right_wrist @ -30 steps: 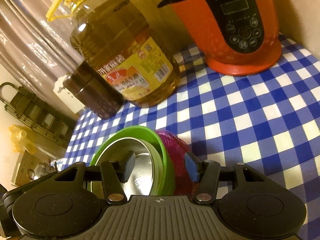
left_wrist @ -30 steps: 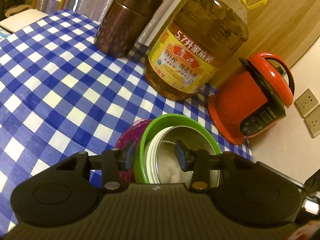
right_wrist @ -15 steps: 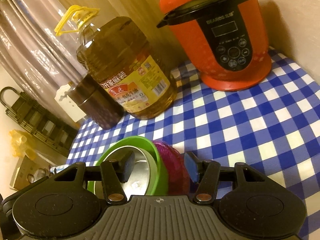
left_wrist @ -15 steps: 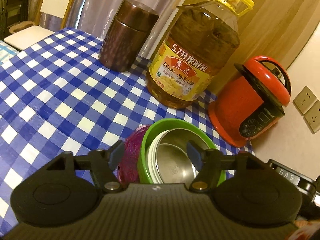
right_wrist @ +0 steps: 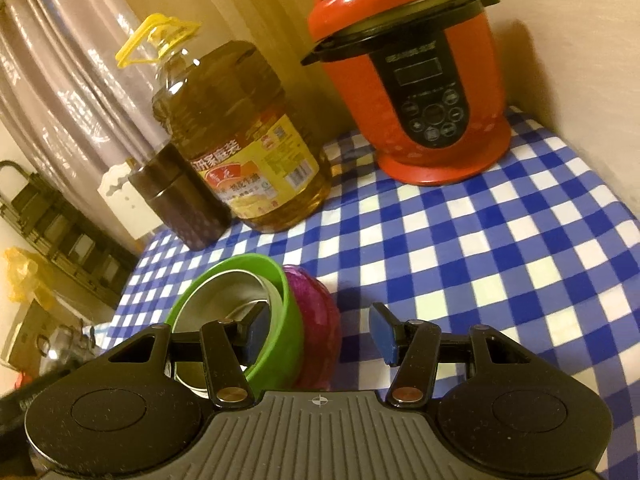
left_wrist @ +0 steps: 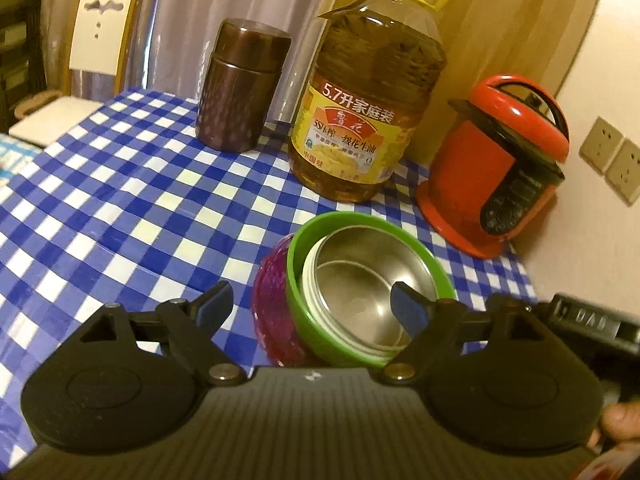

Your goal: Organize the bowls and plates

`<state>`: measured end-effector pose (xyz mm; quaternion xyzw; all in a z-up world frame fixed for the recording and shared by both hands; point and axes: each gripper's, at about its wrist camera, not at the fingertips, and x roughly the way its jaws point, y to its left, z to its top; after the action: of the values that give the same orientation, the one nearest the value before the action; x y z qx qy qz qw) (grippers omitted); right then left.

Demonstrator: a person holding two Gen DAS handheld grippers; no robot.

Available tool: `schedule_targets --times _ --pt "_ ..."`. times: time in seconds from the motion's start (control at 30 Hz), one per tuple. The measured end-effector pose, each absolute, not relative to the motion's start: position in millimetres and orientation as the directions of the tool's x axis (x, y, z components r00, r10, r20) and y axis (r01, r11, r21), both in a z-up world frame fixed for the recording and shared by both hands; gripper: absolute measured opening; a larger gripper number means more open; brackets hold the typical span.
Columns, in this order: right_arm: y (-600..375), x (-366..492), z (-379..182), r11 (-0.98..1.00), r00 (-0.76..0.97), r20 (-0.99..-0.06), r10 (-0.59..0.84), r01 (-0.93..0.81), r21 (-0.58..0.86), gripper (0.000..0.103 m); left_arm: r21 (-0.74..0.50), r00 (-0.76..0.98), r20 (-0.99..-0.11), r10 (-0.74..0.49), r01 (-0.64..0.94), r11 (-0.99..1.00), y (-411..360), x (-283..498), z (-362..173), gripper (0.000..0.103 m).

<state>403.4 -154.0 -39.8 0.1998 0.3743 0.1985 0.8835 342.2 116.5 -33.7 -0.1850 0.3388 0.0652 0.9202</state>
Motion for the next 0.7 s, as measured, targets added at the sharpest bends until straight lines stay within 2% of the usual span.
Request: schedule_targets --times 0.3,0.47,0.7 --pt "-159.7 384.2 -31.0 0.851 0.658 -0.572 0.490 -0.219 0.477 0.055 -0.250 0.766 -0.642 0.026 -0.242 0.938 109.1 322.5 -27.5 0.084" --pt "-159.1 370.3 -26.7 0.885 0.685 -0.577 0.445 -0.238 0.399 0.055 -0.241 0.758 -0.652 0.023 -0.235 0.942 106.0 311.7 -26.7 0.084" --pt "-158.7 348.4 -23.3 0.895 0.685 -0.583 0.436 -0.260 0.363 0.055 -0.221 0.747 -0.664 0.018 -0.219 0.950 99.2 290.2 -25.3 0.084"
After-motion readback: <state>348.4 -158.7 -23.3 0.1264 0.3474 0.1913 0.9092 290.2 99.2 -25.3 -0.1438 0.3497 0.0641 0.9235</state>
